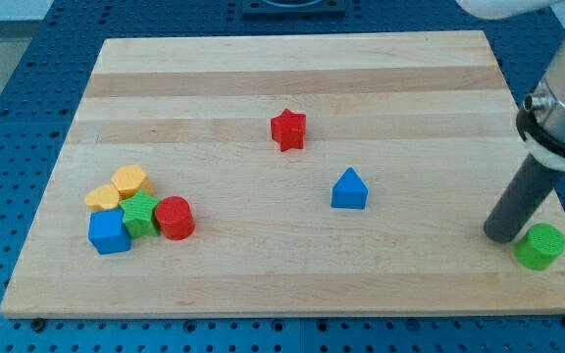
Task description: Move your arm to the above the blue triangle
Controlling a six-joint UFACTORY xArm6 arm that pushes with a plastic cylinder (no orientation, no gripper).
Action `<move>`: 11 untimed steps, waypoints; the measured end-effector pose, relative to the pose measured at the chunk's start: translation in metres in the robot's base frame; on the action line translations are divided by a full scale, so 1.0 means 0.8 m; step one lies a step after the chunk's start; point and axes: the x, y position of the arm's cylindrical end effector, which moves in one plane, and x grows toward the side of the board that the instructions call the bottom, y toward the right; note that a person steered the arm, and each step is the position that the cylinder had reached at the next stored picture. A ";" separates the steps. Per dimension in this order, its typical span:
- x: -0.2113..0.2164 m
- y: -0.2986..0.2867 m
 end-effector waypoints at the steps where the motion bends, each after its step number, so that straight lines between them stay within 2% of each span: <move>1: -0.022 0.014; 2: -0.035 0.045; 3: -0.025 0.067; 4: 0.012 0.070; 5: 0.020 0.070; 6: 0.008 0.070; 7: -0.032 0.047; 8: -0.042 -0.030; 10: -0.110 -0.166; 11: -0.110 -0.238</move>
